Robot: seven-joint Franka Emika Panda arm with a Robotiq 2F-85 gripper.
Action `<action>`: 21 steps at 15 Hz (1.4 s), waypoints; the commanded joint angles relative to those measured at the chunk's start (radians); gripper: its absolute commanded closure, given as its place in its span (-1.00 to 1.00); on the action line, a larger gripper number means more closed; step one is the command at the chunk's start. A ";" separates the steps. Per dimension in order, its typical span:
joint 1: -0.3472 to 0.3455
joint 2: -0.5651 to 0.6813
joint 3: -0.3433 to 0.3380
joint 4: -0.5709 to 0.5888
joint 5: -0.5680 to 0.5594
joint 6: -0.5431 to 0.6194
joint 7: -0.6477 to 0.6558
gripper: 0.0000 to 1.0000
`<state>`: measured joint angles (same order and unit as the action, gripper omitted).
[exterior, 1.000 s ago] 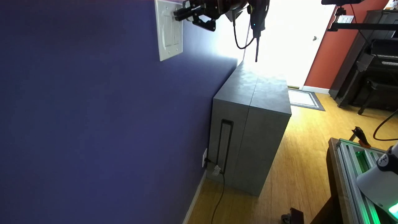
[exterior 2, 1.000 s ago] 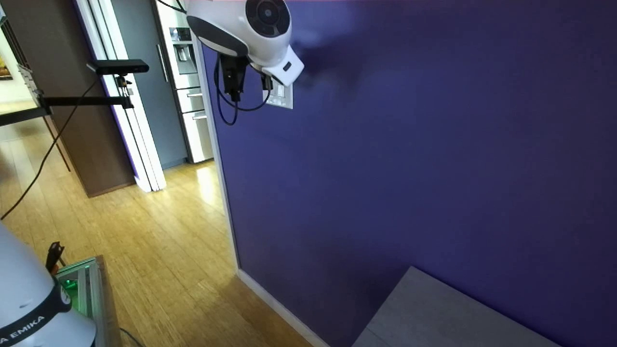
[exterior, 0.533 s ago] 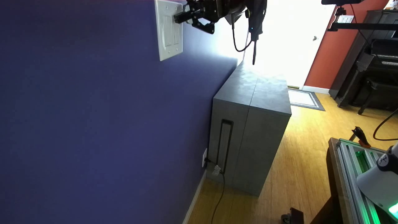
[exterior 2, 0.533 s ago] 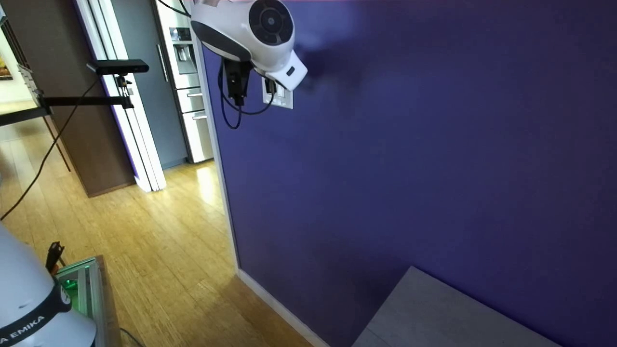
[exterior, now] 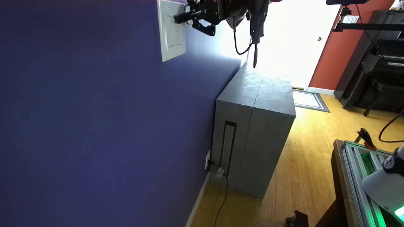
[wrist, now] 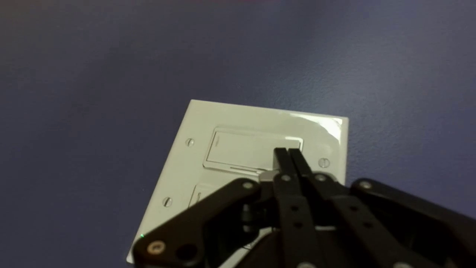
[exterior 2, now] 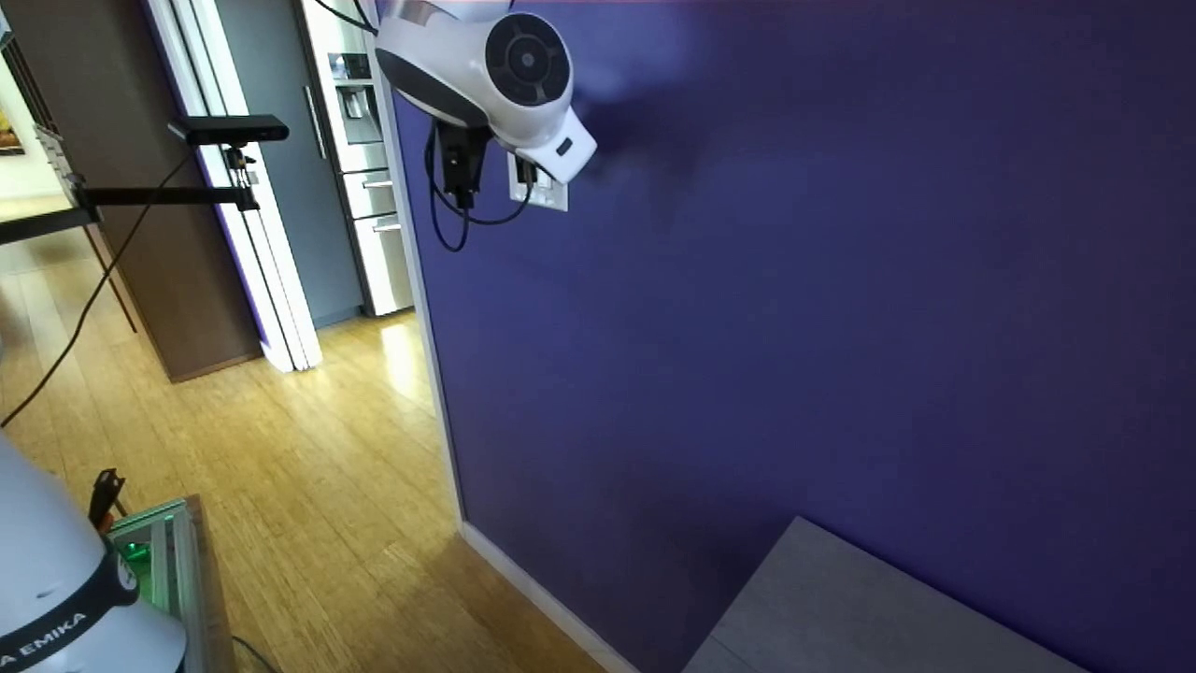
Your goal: Press the left light switch on the wall
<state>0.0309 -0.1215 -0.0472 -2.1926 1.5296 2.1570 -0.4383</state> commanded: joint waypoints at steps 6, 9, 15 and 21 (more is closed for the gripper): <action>-0.024 0.037 0.009 0.025 0.078 -0.049 -0.022 0.90; -0.030 0.046 0.008 0.027 0.085 -0.076 -0.022 0.90; -0.038 0.072 0.010 0.035 0.077 -0.118 -0.006 0.90; -0.043 0.092 0.012 0.042 0.069 -0.148 0.001 0.90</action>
<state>-0.0102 -0.0696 -0.0487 -2.1770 1.5858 2.0322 -0.4416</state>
